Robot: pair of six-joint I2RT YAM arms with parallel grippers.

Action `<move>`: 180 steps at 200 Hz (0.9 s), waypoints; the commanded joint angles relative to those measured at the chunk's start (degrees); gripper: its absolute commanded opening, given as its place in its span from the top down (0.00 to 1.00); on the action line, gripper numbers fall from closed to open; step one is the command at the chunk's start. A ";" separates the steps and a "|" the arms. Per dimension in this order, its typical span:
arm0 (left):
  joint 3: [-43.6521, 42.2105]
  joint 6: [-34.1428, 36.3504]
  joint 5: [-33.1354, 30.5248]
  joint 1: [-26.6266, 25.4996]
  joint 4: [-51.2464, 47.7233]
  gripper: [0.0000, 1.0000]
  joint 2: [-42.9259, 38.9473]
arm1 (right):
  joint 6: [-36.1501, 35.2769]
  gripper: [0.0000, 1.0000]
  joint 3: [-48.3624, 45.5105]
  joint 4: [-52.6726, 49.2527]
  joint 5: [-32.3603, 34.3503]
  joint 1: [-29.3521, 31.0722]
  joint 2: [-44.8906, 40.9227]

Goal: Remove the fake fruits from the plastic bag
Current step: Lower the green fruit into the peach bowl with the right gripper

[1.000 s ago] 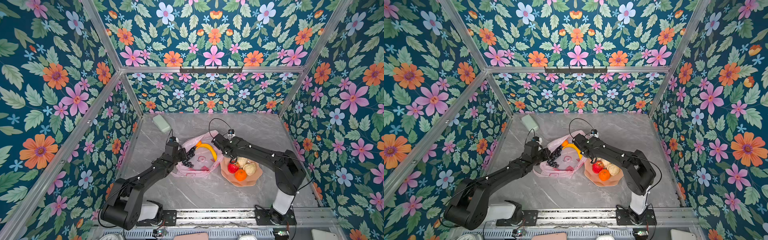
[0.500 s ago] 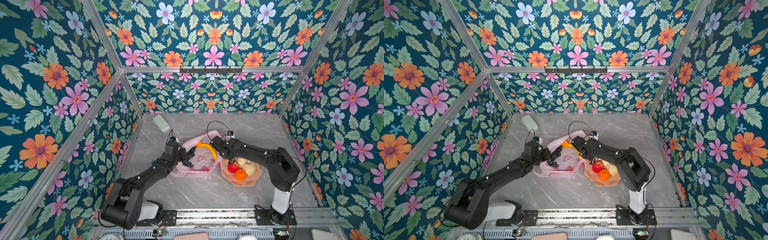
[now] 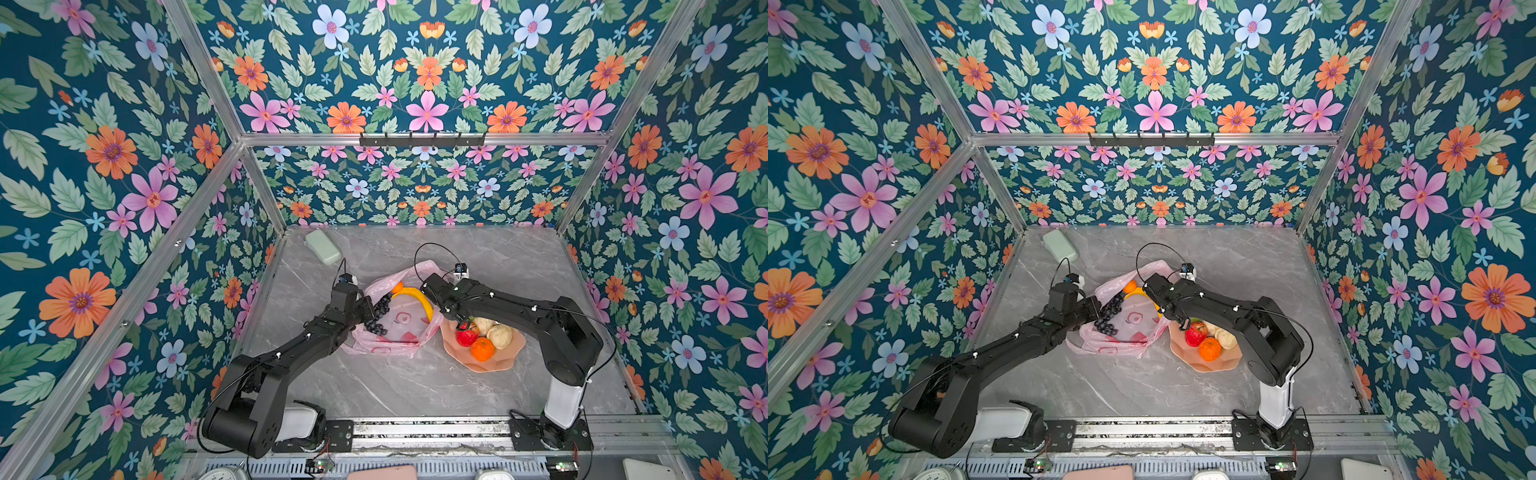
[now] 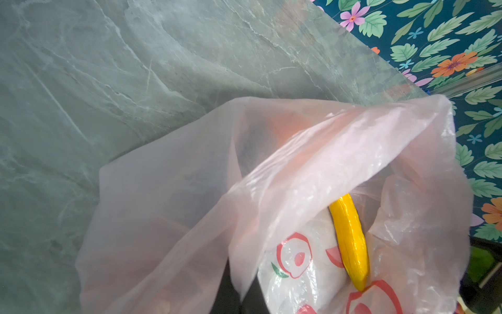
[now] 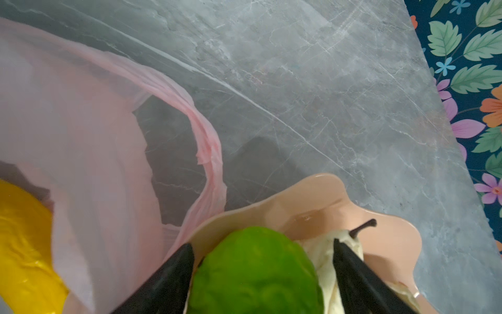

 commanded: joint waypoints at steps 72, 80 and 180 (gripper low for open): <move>0.64 0.66 -0.01 -0.04 -0.34 1.00 0.13 | 0.23 0.27 -2.70 1.60 -5.59 1.82 -3.86; 0.73 0.64 0.03 -0.04 -0.34 1.00 0.10 | 0.25 0.28 -2.93 1.71 -6.28 1.88 -3.93; 1.29 0.67 0.12 -0.04 -0.69 1.00 -0.26 | -0.82 0.30 -2.63 0.97 -9.01 1.88 -5.83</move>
